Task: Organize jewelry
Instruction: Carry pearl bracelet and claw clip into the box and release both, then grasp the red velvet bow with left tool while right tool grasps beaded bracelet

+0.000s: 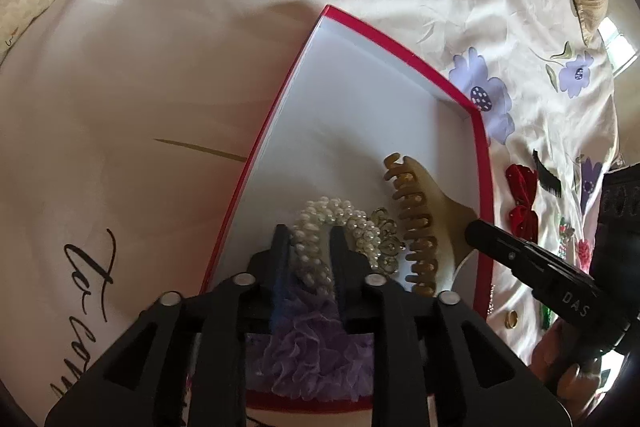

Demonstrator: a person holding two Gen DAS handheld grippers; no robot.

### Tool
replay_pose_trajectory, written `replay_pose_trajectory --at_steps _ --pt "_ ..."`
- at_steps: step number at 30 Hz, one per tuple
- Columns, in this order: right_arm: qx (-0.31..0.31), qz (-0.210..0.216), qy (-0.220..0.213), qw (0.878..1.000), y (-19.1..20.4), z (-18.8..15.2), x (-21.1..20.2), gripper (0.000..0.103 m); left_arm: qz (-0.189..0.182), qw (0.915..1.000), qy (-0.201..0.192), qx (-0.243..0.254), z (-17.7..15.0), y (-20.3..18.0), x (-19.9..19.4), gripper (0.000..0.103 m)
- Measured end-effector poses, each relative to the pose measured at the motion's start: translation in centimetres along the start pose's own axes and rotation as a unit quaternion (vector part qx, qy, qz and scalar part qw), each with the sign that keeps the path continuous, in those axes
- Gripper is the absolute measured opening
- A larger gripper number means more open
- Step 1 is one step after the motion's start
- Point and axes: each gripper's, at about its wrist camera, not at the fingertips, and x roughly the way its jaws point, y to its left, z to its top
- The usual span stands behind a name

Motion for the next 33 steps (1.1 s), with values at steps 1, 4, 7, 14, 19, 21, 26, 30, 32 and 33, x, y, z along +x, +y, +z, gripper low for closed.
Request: replay_pose_trajectory --at_steps 1,4,7,14,19,21,26,30,32,33 --pt "0.001 0.001 -0.002 1.0 0.0 -0.1 -0.1 0.013 0.001 1.0 -0.003 0.001 -0.1 -0.1 -0.3 0.032" --pt "0.011 0.015 -0.016 1.0 -0.4 -0.6 -1.1 0.031 0.005 0.9999 -0.013 0.007 -0.5 -0.8 -1.2 0.047" --pt "0.015 0.019 -0.037 0.999 -0.8 -1.1 -2.7 0.035 0.004 0.9995 -0.027 0.014 -0.9 -1.4 -2.7 0.053" --pt "0.055 0.011 -0.085 0.995 -4.9 -3.8 -7.8 0.052 -0.017 0.9985 -0.041 0.032 -1.9 -4.8 -4.8 0.061" --pt "0.089 -0.015 -0.108 0.99 -10.1 -6.4 -11.9 0.054 -0.041 0.9967 -0.035 0.06 -2.7 -8.8 -4.9 0.068" --pt "0.1 -0.017 -0.12 0.987 -11.9 -7.2 -13.6 0.055 -0.051 0.9954 -0.03 0.076 -3.0 -10.8 -4.6 0.068" --pt "0.154 -0.052 -0.144 0.976 -16.8 -9.3 -17.5 0.063 -0.069 0.9921 -0.017 0.103 -3.9 -14.5 -3.6 0.07" --pt "0.187 -0.134 -0.106 0.968 -19.0 -10.0 -19.2 0.083 -0.078 0.9895 -0.003 0.122 -4.6 -17.1 -2.6 0.071" --pt "0.185 -0.157 -0.111 0.964 -19.7 -10.2 -20.3 0.092 -0.08 0.9884 0.004 0.129 -4.9 -18.0 -2.1 0.071" --pt "0.187 -0.163 -0.119 0.961 -20.0 -10.2 -21.0 0.097 -0.081 0.9879 0.006 0.132 -5.0 -18.4 -1.9 0.071"
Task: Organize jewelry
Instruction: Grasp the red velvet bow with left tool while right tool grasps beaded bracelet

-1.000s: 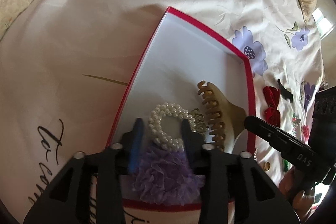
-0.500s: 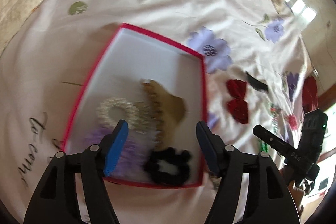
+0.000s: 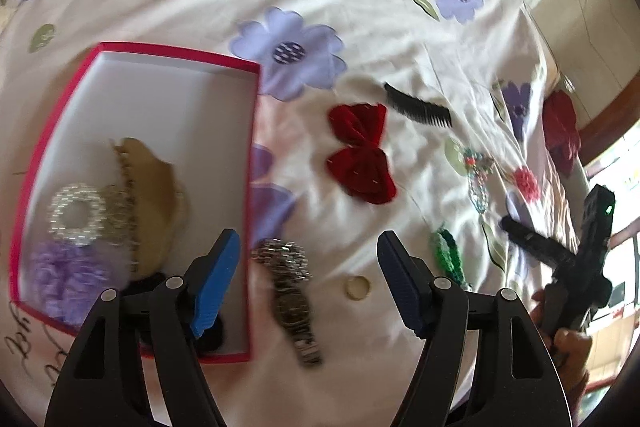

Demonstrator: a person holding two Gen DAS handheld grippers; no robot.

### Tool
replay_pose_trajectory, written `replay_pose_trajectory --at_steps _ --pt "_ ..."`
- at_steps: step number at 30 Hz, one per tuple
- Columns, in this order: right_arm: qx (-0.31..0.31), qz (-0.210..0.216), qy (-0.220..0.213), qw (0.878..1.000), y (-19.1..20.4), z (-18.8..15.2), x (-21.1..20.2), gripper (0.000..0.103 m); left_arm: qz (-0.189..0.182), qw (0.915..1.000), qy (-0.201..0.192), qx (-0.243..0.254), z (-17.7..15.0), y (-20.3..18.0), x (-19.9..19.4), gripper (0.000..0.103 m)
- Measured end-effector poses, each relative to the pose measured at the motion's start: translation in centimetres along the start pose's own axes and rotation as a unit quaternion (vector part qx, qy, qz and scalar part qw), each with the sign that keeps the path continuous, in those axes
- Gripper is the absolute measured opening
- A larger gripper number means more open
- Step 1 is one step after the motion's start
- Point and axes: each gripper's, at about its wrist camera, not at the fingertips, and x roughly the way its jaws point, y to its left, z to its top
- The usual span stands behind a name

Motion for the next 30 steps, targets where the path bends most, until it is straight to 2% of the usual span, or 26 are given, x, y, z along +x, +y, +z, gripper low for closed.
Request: replay_pose_trajectory --at_steps 1,3,6,8,12,15,18,20,22,24,26,30 --pt "0.006 -0.005 -0.006 1.0 -0.6 0.4 -0.5 0.103 -0.001 1.0 0.003 0.004 0.0 -0.5 0.4 0.071" --pt "0.024 -0.008 -0.015 1.0 -1.9 1.2 -1.4 0.103 -0.002 0.9999 0.007 0.01 -0.1 -1.2 1.0 0.071" --pt "0.039 0.025 -0.024 0.999 -3.9 2.1 -1.9 0.103 -0.004 0.9998 0.014 0.013 0.0 -2.0 1.9 0.071" --pt "0.038 0.015 -0.028 0.999 -5.0 2.5 -1.7 0.103 -0.006 0.9997 0.019 0.016 0.2 -2.5 2.6 0.071" --pt "0.05 0.016 -0.003 0.999 -6.6 2.9 -0.3 0.103 -0.004 0.9993 0.025 0.026 0.8 -3.4 3.8 0.071" --pt "0.007 0.0 0.009 1.0 -6.3 3.2 0.6 0.102 -0.005 0.9992 0.03 0.027 1.3 -3.9 4.8 0.071" --pt "-0.035 -0.05 0.004 0.998 -5.4 3.4 1.3 0.102 -0.007 0.9989 0.034 0.032 2.2 -4.5 6.2 0.071" --pt "-0.046 -0.071 0.006 0.996 -5.4 3.6 2.0 0.102 -0.008 0.9987 0.035 0.038 2.8 -5.1 7.3 0.071" --pt "-0.041 -0.067 0.015 0.997 -5.9 3.9 2.9 0.101 -0.006 0.9984 0.037 0.041 3.4 -5.5 8.3 0.071" --pt "-0.034 -0.068 0.023 0.997 -6.5 4.0 3.9 0.092 -0.006 0.9983 0.041 0.04 4.0 -5.6 9.3 0.071" --pt "-0.033 -0.076 0.029 0.996 -6.7 4.1 4.7 0.07 -0.006 0.9985 0.038 0.04 4.7 -5.8 10.3 0.071" --pt "-0.034 -0.081 0.029 0.996 -6.7 4.2 5.6 0.06 -0.009 0.9982 0.044 0.04 5.9 -6.2 12.5 0.071"
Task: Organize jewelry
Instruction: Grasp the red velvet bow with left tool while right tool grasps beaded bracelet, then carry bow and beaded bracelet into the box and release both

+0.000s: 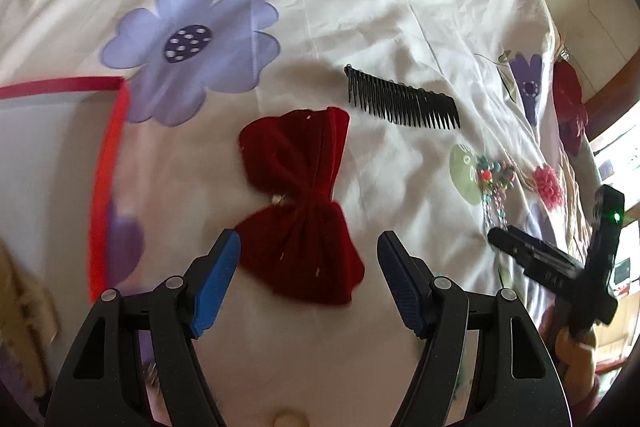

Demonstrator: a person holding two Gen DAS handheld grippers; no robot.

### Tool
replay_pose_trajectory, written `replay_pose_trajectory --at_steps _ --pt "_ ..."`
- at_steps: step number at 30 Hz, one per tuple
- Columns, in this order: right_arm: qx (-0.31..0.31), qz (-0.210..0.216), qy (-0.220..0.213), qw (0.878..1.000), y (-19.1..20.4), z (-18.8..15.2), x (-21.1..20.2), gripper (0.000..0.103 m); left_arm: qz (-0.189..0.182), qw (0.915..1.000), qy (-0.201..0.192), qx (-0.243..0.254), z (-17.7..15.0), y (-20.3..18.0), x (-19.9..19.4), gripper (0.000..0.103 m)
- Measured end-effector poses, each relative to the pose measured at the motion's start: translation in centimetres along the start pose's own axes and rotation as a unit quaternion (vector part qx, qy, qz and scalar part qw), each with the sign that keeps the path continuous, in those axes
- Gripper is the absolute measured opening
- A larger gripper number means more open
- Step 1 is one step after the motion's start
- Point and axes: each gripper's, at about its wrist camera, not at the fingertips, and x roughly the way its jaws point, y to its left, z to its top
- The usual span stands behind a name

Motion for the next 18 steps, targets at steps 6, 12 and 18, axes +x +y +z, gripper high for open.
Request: replay_pose_trajectory --at_steps 6,12,18 --pt "-0.015 -0.002 -0.007 1.0 0.6 -0.3 0.3 0.012 0.046 0.9979 0.012 0.044 0.0 -1.1 2.6 0.041" --pt "0.015 0.074 -0.003 0.997 0.5 -1.2 -0.8 0.007 0.008 0.9988 0.003 0.049 -1.4 -1.2 0.2 0.028" --pt "0.016 0.125 -0.028 0.992 2.7 -2.5 -3.8 0.007 -0.007 0.9987 -0.014 0.048 -3.7 -0.8 -3.6 0.027"
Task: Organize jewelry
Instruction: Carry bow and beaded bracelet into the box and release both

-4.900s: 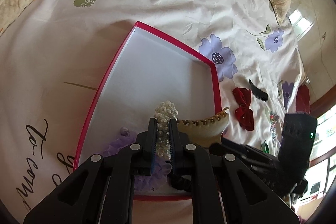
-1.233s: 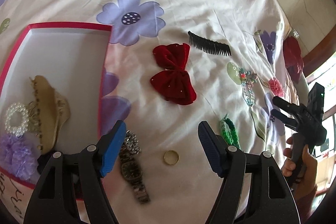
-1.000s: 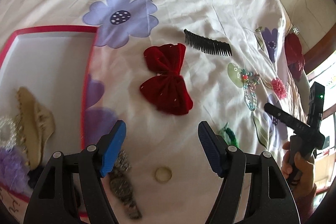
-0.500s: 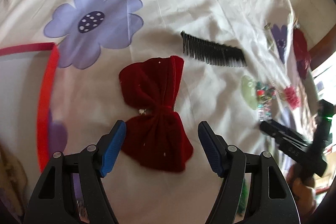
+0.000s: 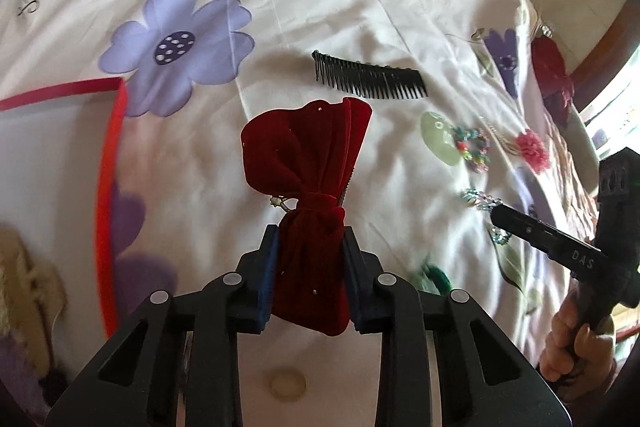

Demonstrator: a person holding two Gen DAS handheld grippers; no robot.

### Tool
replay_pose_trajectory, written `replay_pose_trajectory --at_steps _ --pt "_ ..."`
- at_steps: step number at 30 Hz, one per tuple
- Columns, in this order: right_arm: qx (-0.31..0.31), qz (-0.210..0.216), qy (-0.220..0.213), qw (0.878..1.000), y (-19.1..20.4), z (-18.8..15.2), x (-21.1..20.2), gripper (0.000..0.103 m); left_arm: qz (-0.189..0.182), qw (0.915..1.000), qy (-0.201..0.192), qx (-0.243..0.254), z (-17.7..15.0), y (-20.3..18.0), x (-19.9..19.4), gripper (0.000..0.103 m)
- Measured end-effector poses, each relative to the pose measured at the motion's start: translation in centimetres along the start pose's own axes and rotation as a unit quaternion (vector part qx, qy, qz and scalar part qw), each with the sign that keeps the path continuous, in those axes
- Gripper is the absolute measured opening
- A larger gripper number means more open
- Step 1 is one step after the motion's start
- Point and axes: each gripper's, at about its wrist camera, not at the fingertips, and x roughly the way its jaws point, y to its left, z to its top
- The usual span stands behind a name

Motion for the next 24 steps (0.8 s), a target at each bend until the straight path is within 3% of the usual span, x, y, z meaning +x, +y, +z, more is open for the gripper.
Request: replay_pose_trajectory --at_steps 10,24 --pt "-0.034 0.078 -0.013 0.996 6.3 -1.4 -1.6 0.007 0.002 0.999 -0.034 -0.031 -3.0 2.3 -5.7 0.026" --pt "-0.091 0.156 0.011 0.983 16.2 -3.0 1.0 0.007 0.048 0.9908 -0.078 -0.1 -6.6 10.3 -12.2 0.026"
